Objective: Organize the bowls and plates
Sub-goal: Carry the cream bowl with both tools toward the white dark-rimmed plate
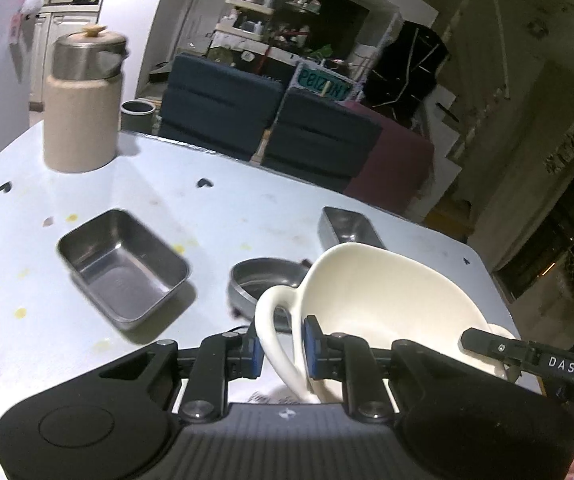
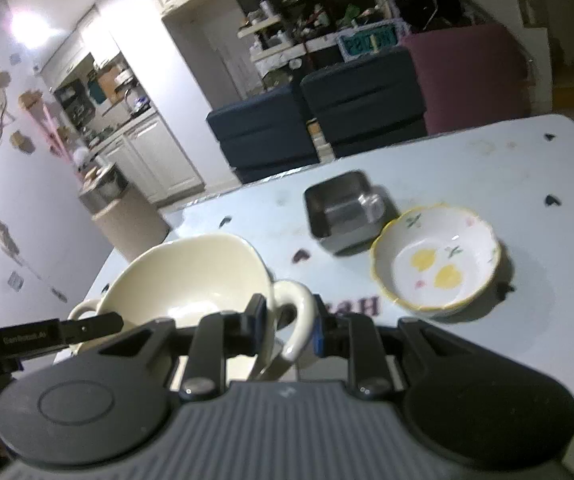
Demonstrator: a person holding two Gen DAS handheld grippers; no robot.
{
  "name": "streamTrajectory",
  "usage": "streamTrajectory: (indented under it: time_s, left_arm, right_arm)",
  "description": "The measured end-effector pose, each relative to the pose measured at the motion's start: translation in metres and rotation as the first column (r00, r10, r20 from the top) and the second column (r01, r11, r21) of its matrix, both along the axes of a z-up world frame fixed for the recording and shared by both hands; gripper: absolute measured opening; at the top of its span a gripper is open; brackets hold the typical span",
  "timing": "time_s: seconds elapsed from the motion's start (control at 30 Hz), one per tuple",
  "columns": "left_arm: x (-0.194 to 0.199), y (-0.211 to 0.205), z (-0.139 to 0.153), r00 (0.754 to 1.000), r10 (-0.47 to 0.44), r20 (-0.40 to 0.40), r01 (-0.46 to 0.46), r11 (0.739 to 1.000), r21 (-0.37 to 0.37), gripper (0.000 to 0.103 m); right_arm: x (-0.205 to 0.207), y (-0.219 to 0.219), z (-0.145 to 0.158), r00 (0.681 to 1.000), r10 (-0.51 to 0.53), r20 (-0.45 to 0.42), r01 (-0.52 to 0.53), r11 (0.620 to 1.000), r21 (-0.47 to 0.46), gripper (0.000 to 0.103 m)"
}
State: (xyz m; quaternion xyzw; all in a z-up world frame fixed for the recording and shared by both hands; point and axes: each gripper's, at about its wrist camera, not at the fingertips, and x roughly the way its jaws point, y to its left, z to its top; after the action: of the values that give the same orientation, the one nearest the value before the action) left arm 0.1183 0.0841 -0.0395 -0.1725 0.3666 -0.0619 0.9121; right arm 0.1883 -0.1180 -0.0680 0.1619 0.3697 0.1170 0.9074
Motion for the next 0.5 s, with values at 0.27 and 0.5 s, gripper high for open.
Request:
streamTrajectory:
  time_s: [0.27,0.5]
  left_arm:
    - [-0.017,0.024,-0.017,1.0,0.018,-0.022,-0.018,1.0,-0.007,0.021]
    - [-0.017,0.027,-0.035,0.999,0.0,-0.048,0.0,1.0,-0.012,0.021]
  right_arm:
    - [0.0,0.017,-0.009,0.998,0.048,-0.031,-0.049,0.999,-0.015,0.027]
    - [0.005,0.021,-0.021,0.995,0.066,-0.076,-0.07,0.996,-0.05,0.027]
